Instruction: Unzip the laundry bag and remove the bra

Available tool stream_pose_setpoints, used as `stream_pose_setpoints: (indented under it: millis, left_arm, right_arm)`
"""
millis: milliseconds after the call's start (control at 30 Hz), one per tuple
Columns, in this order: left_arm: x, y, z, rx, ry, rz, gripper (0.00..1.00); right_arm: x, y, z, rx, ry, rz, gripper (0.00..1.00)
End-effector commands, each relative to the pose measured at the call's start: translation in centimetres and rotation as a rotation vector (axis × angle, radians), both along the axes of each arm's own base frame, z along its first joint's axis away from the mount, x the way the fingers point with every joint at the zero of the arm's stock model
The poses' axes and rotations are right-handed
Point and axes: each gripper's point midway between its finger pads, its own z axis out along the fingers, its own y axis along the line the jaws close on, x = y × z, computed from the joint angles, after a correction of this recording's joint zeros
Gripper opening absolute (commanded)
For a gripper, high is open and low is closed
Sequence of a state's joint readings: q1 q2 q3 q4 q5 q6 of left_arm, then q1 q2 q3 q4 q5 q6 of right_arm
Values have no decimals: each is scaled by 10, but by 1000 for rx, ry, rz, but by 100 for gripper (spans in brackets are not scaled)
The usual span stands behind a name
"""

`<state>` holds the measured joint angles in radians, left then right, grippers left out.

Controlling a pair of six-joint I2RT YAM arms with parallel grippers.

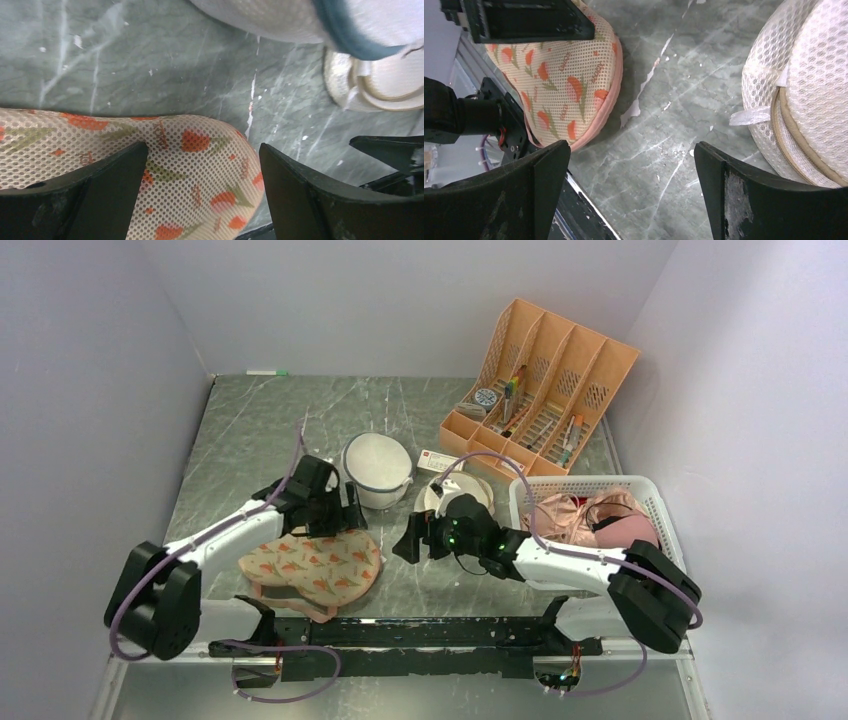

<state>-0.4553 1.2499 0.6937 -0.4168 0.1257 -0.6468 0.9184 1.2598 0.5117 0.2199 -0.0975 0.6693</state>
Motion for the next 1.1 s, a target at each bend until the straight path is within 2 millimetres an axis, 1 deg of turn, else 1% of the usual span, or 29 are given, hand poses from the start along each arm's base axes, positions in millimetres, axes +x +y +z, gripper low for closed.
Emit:
stream_pose_setpoints:
  millis: [0,33,100,167,233,300,367,433,500,600,700,733,800,833,933,1000,1067]
  left_arm:
    - [-2,-20,-19,23,10,-74,94]
    - [-3,-29,-21,12,9,-98,94]
    - [-7,-53,-23,-37,6,-166,94]
    - [-12,-77,-23,-70,10,-234,94]
    - [-16,-96,-21,-61,-1,-296,94]
    - [-18,-115,-12,-45,-51,-350,94]
    - [-21,-129,3,-43,-122,-399,93]
    - [-20,-136,21,-59,-193,-423,94]
    - [-14,-131,33,-59,-247,-402,93]
    - [-3,-124,46,-45,-288,-392,94]
    - [12,-126,46,-67,-257,-389,93]
    - [18,-129,48,-85,-260,-389,93]
    - [35,-137,49,-111,-279,-383,93]
    - [45,-138,45,-113,-271,-375,94]
    - [84,-142,44,-102,-254,-342,94]
    - [113,-140,45,-17,-286,-311,94]
    - [138,-137,54,62,-319,-281,94]
  right_arm:
    - [-6,3,-8,25,41,50,94]
    - [-5,2,-9,24,44,49,93]
    - [0,-6,-11,7,46,24,90]
    - [7,-20,-12,-1,45,-33,89]
    - [14,-36,-9,16,39,-86,88]
    - [18,-51,-4,36,24,-132,88]
    - [21,-61,1,50,7,-162,88]
    - [22,-68,2,48,-3,-174,88]
    - [24,-71,2,31,-8,-179,87]
    - [26,-70,3,16,-12,-169,85]
    - [29,-66,7,18,-18,-158,85]
    - [30,-65,8,20,-21,-156,84]
    - [30,-64,10,27,-24,-153,84]
    - [30,-63,10,30,-20,-150,84]
    - [26,-62,8,39,-3,-142,84]
    - [23,-62,5,44,13,-138,84]
    - [20,-62,3,50,26,-138,84]
